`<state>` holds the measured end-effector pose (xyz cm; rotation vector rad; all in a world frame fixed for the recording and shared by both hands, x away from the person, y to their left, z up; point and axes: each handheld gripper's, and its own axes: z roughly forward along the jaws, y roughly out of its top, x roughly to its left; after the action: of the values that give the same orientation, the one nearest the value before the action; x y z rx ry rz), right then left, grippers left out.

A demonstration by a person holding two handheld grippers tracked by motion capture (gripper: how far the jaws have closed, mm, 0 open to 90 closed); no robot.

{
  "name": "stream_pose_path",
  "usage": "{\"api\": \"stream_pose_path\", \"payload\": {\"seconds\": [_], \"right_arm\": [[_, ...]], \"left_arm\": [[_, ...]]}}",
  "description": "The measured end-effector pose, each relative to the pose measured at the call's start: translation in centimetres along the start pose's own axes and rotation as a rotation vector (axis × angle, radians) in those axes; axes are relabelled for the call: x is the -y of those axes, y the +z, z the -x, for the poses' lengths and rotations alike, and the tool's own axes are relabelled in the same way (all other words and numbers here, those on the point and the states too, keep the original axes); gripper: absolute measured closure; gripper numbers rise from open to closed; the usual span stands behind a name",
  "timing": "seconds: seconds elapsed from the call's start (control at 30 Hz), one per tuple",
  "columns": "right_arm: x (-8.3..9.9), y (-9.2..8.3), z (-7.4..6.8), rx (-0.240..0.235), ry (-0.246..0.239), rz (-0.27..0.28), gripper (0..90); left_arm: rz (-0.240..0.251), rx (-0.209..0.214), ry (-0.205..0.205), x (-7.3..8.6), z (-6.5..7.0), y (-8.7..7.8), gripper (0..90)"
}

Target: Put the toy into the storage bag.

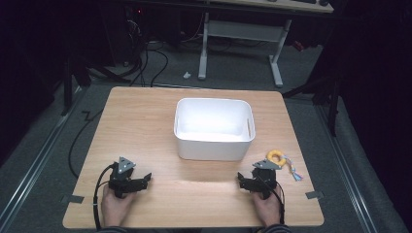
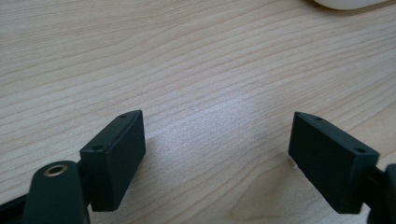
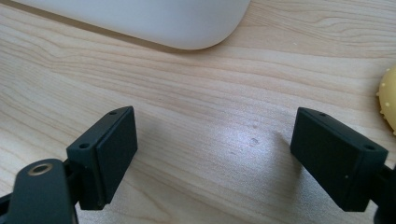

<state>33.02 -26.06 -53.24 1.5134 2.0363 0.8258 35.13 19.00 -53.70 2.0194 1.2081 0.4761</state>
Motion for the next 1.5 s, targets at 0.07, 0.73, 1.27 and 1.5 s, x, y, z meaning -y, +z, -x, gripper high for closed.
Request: {"api": "stream_pose_path", "payload": {"seconds": [0.07, 0.73, 1.27, 1.5], "right_arm": [[0.0, 0.0, 0.0, 0.000, 0.000, 0.000, 14.8], [0.0, 0.0, -0.2, -0.017, -0.021, -0.001, 14.4], [-0.3, -0.6, -0.4, -0.042, -0.054, -0.001, 36.2], [-0.5, -1.6, -0.3, -0.048, -0.052, 0.033, 36.6]], "left_arm": [[0.001, -0.001, -0.001, 0.0, 0.0, 0.0, 19.2], [-0.009, -0.023, 0.021, 0.0, 0.3, 0.1, 19.5], [-0.008, -0.023, 0.021, -0.1, 0.2, 0.1, 19.4], [-0.007, -0.024, 0.020, -0.1, 0.2, 0.1, 19.5]]}}
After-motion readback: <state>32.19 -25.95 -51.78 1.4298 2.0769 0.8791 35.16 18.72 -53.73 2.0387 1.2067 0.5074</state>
